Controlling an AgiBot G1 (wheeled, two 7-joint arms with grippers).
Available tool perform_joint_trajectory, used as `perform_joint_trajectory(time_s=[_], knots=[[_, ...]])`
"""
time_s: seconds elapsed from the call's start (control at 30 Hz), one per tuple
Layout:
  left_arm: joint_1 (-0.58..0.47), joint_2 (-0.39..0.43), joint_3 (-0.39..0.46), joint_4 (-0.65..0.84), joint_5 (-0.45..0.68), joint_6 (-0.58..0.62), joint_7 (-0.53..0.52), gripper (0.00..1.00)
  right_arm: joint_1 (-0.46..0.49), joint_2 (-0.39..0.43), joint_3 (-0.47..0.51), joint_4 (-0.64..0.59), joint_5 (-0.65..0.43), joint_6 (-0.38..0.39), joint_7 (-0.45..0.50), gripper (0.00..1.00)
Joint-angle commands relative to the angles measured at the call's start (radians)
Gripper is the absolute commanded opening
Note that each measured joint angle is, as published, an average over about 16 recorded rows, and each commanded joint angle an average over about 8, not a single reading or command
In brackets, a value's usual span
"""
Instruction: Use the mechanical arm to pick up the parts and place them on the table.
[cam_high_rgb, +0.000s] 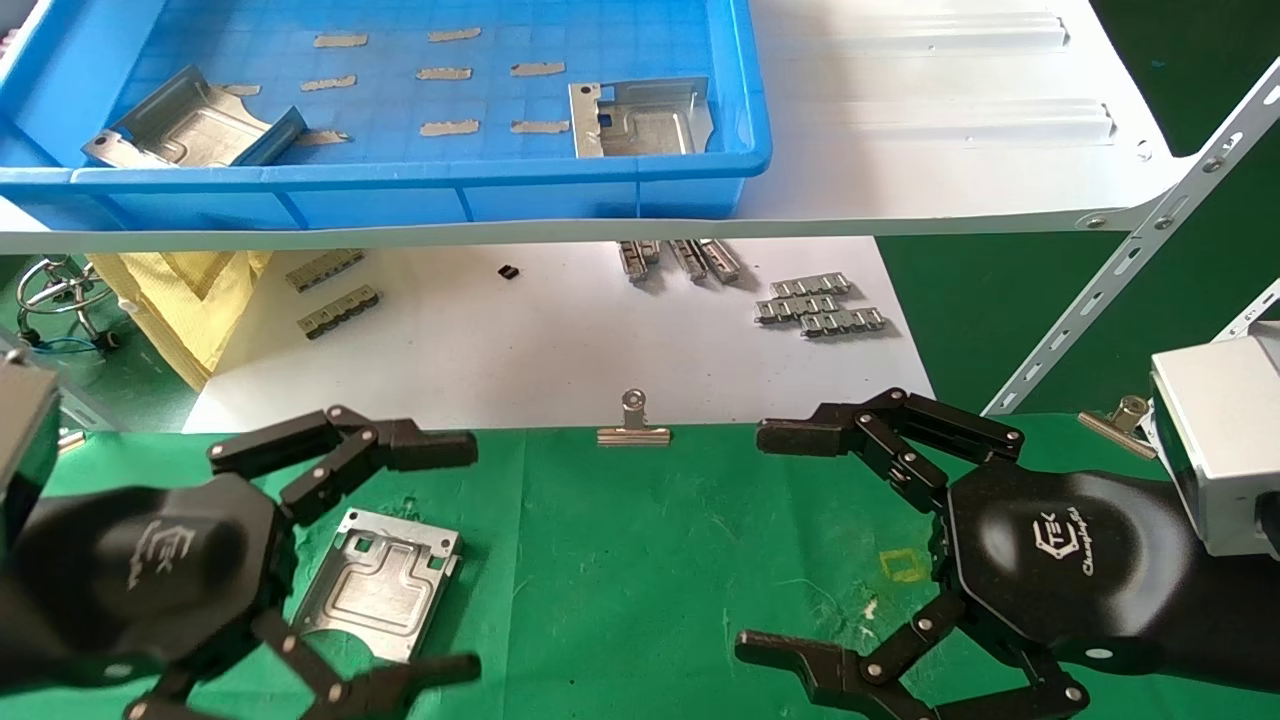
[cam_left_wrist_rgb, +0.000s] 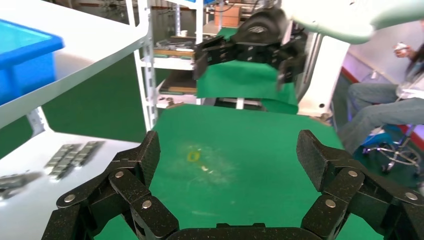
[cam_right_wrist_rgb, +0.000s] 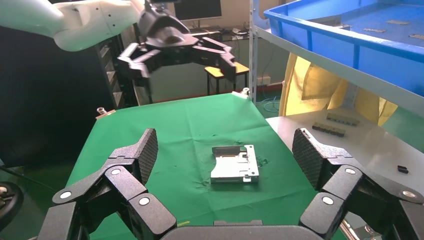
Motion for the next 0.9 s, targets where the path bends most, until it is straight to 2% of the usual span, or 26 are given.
perform_joint_trajectory(time_s=[0.03, 0.9], knots=[[0.017, -0.005, -0.018, -0.034, -0.004, -0.003, -0.022, 1.0, 0.0, 0.0, 0.0, 0.0, 0.0, 0.0, 0.0, 1.0], [0.013, -0.005, -0.014, -0.024, -0.004, -0.004, -0.018, 1.0, 0.0, 0.0, 0.0, 0.0, 0.0, 0.0, 0.0, 1.0]])
